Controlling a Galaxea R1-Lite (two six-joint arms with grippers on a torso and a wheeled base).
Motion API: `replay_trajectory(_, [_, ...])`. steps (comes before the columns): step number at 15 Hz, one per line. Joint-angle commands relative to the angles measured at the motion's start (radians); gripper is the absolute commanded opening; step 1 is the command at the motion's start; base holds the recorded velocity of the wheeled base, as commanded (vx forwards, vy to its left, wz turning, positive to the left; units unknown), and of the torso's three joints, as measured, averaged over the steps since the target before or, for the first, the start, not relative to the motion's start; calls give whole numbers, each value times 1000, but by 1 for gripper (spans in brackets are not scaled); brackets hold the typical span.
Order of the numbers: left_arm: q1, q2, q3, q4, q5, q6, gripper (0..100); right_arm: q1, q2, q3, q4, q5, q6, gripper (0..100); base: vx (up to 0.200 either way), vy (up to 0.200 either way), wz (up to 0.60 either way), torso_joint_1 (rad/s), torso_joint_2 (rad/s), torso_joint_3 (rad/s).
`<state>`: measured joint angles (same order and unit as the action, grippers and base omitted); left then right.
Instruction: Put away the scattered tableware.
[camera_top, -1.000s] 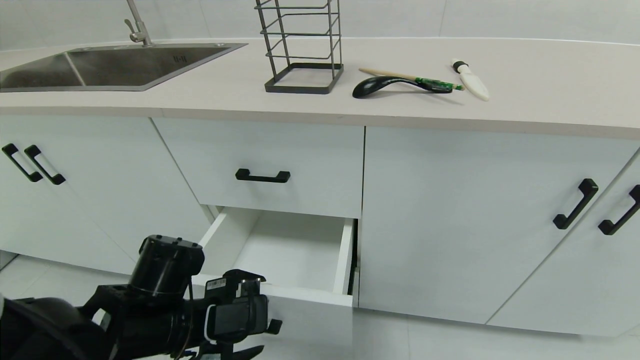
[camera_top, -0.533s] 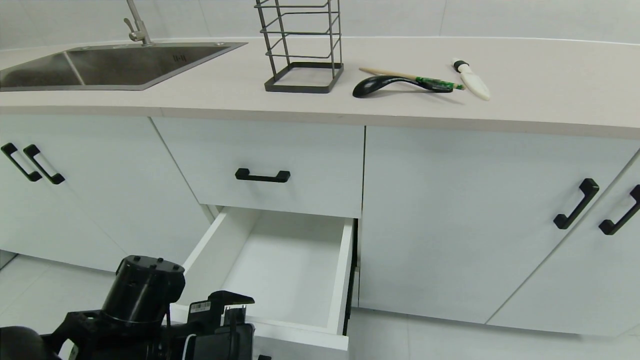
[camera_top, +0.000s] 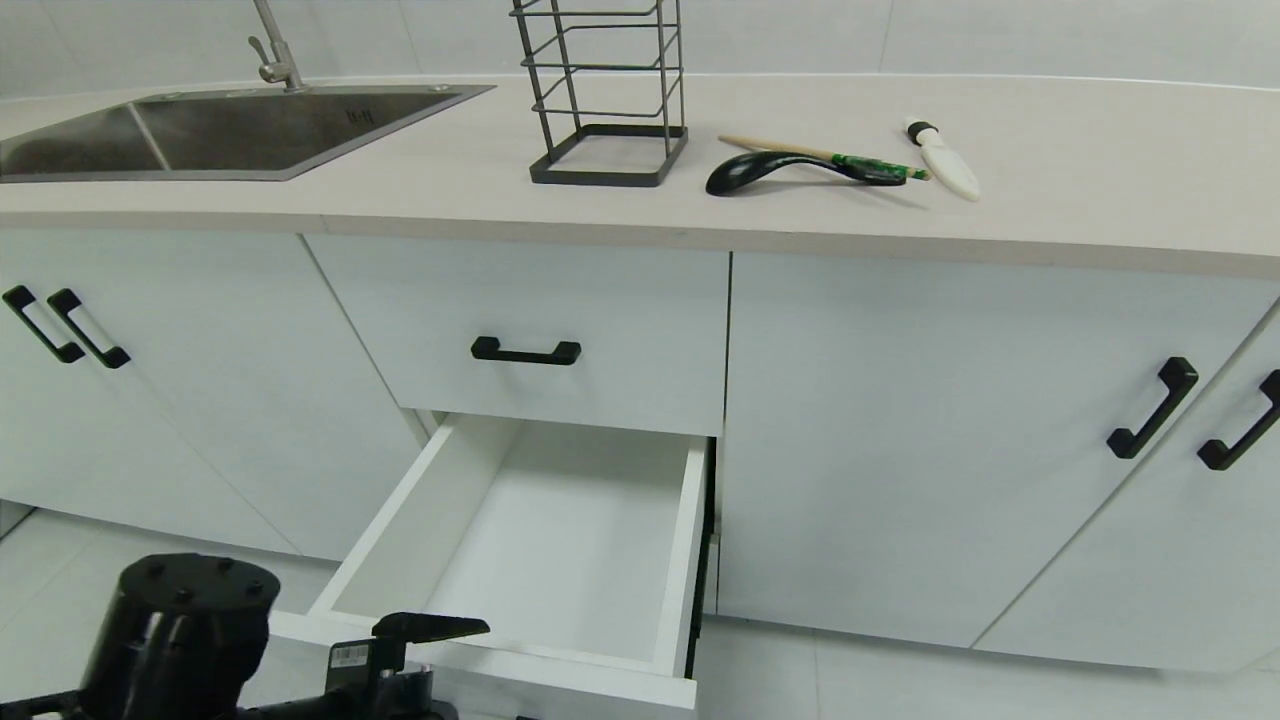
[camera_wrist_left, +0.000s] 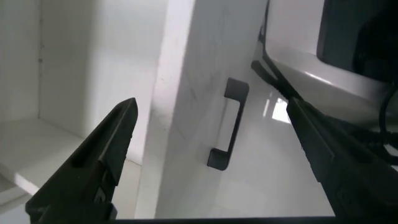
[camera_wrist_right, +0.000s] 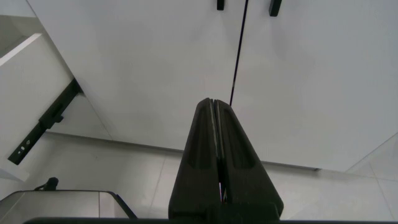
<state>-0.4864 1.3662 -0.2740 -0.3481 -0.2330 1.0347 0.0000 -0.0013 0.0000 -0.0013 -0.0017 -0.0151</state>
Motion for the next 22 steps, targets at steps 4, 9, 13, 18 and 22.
replay_trajectory(4, [-37,-242,-99,-17,3,-538,100,0,1,0,0,0,0,0,0,0,0,0,0,0])
replay_trajectory(9, [155,-309,-105,-198,1,-1058,100,0,1,0,0,0,0,0,0,0,0,0,0,0])
replay_trajectory(13, [203,-338,90,-560,17,-1148,100,0,1,0,0,-1,0,0,0,0,0,0,0,0])
replay_trajectory(18, [341,-608,274,-635,29,-1110,100,0,1,0,0,0,0,0,0,0,0,0,0,0])
replay_trajectory(22, [402,-1122,257,27,38,-970,100,0,1,0,0,0,-2,0,0,0,0,0,0,0])
